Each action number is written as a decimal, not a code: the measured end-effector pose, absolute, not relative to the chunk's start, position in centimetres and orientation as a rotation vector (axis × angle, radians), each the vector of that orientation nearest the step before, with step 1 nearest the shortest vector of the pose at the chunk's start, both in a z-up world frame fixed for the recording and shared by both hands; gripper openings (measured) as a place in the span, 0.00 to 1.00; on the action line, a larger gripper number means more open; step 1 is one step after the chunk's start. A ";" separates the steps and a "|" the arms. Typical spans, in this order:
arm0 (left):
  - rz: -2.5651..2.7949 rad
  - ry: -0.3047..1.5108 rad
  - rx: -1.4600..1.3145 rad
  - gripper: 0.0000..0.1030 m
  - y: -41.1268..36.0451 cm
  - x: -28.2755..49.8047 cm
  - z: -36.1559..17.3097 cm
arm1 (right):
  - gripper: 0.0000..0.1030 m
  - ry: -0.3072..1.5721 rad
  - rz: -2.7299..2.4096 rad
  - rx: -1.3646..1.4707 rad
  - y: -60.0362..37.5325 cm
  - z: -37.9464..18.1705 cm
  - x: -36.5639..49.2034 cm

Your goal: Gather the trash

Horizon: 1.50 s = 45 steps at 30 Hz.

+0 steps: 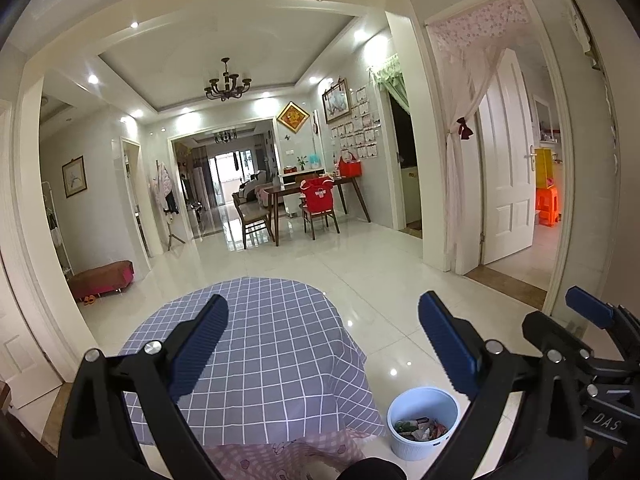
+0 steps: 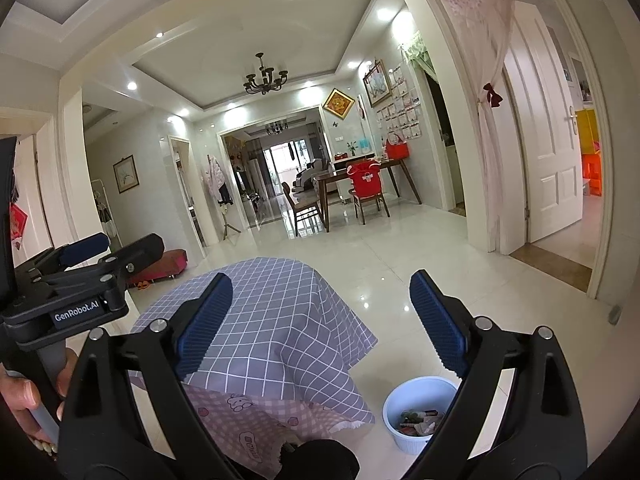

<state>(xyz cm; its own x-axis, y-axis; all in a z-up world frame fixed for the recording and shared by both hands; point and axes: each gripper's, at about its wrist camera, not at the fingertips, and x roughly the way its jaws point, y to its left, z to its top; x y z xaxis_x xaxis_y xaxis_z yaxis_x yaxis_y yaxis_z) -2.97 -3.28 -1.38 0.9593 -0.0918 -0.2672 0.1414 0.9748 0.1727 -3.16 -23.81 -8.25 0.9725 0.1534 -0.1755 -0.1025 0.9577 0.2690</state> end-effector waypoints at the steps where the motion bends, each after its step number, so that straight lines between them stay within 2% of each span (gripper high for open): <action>1: -0.120 0.262 0.193 0.92 -3.3 -3.0 -1.4 | 0.86 0.196 0.134 0.264 -23.9 -8.3 -3.1; 45: -0.118 0.275 0.215 0.92 -2.4 -2.9 -2.1 | 0.87 0.207 0.143 0.272 -22.8 -10.5 -2.6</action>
